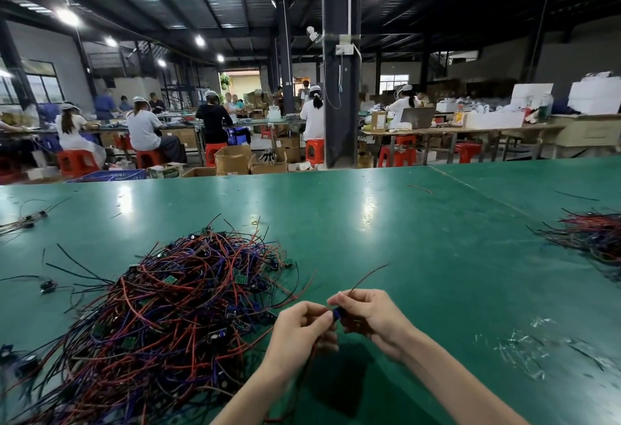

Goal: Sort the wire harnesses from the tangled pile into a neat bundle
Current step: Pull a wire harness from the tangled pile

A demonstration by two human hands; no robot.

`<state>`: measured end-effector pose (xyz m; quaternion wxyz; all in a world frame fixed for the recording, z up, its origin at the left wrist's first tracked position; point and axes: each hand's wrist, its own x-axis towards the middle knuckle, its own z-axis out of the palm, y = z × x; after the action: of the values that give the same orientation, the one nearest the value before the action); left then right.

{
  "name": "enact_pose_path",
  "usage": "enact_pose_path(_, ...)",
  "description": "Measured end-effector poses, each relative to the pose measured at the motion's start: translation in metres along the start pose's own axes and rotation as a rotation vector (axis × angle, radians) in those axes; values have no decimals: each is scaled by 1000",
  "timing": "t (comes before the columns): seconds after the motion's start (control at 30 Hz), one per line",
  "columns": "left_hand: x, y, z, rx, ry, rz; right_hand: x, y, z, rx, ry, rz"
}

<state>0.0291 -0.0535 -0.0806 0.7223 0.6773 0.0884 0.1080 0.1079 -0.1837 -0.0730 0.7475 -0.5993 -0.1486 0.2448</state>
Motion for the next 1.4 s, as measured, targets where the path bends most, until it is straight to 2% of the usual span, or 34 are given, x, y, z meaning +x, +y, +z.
enact_pose_path(0.23,-5,1,1,69,-59,-60,0,11,0,-26,93,-3)
enact_pose_path(0.43,-4,-1,3,101,-40,-145,-4,16,4,-82,108,-36)
enact_pose_path(0.57,-1,-10,4,380,-69,-86,-5,20,13,-84,112,-60)
enact_pose_path(0.63,-1,-13,5,416,-78,-76,-5,20,16,-85,129,-66)
enact_pose_path(0.8,-3,-10,5,350,-61,-57,-4,18,12,-82,167,-97)
enact_pose_path(0.93,-5,-7,7,213,-39,-98,-6,19,14,65,127,-22)
enact_pose_path(1.1,-9,-4,13,-7,12,-160,-6,15,16,134,76,58)
enact_pose_path(1.27,-13,-3,14,-31,21,-158,-6,15,12,147,44,107)
enact_pose_path(1.4,-11,-1,11,-21,53,-151,1,16,6,103,143,59)
